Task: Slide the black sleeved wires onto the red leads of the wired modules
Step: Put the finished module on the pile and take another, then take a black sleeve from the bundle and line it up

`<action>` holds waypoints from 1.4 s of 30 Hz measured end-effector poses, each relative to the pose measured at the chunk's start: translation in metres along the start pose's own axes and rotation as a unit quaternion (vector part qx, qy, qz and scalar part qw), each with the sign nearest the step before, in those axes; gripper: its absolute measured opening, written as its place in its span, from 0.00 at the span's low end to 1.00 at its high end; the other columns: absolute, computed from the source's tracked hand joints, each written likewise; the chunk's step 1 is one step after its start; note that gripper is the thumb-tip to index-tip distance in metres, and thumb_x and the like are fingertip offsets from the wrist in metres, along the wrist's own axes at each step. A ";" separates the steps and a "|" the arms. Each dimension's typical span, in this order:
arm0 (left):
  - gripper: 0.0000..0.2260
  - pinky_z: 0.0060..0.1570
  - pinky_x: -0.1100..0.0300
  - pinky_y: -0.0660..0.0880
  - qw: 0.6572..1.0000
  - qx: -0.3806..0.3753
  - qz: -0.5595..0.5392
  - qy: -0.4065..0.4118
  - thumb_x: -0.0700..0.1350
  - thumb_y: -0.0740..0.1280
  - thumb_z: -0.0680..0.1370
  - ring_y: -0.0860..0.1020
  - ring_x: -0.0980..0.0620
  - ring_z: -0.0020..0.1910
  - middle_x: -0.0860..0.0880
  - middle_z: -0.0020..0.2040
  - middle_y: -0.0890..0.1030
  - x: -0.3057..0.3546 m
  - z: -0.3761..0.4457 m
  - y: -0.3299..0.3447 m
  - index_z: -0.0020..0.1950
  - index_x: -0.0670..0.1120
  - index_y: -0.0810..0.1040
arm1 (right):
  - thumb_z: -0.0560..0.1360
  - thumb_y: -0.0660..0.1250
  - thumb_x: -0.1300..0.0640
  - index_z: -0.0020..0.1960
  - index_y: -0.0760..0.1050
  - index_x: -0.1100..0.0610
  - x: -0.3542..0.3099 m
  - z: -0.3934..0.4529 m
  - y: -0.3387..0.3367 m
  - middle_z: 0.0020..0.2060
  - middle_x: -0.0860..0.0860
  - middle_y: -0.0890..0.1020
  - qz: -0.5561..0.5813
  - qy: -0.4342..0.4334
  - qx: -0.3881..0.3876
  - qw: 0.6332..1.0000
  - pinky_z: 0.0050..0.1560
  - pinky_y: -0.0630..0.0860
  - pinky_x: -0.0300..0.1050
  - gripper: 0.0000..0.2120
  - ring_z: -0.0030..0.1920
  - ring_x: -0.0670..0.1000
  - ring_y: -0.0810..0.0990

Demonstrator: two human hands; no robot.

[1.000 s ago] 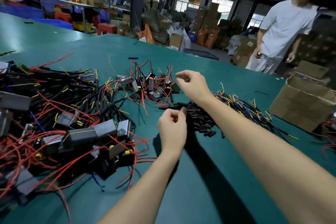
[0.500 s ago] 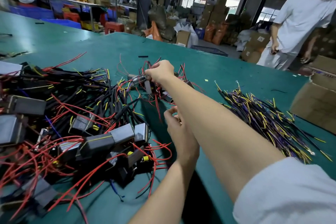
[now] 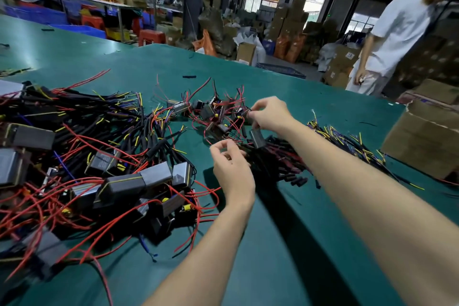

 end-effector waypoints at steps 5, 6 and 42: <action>0.10 0.50 0.59 0.73 0.998 0.007 0.017 0.053 0.40 0.60 0.80 0.77 0.52 0.44 0.46 0.52 0.77 0.007 0.000 -0.003 0.61 0.45 0.73 | 0.77 0.67 0.58 0.42 0.78 0.55 0.006 -0.022 -0.001 0.27 0.49 0.75 0.084 -0.033 -0.119 0.989 0.22 0.63 0.31 0.05 0.21 0.41 0.66; 0.13 0.50 0.64 0.71 0.997 0.003 0.026 0.076 0.39 0.61 0.80 0.75 0.59 0.44 0.46 0.57 0.76 0.010 -0.001 -0.002 0.64 0.45 0.72 | 0.77 0.67 0.58 0.42 0.78 0.54 0.008 -0.026 -0.001 0.27 0.49 0.75 0.117 -0.037 -0.135 0.983 0.23 0.62 0.32 0.06 0.21 0.42 0.66; 0.05 0.59 0.46 0.71 0.962 -0.135 0.072 0.227 0.51 0.68 0.75 0.77 0.52 0.49 0.59 0.44 0.80 0.041 -0.025 0.012 0.49 0.53 0.80 | 0.77 0.63 0.68 0.45 0.77 0.56 0.014 -0.085 -0.072 0.36 0.51 0.83 0.291 -0.177 0.009 0.940 0.26 0.65 0.34 0.09 0.28 0.43 0.71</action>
Point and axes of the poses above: each hand's wrist, its own z-axis towards the middle knuckle, its own y-axis out of the palm, x = y × z, the point moved 5 cm from there along z, towards the middle knuckle
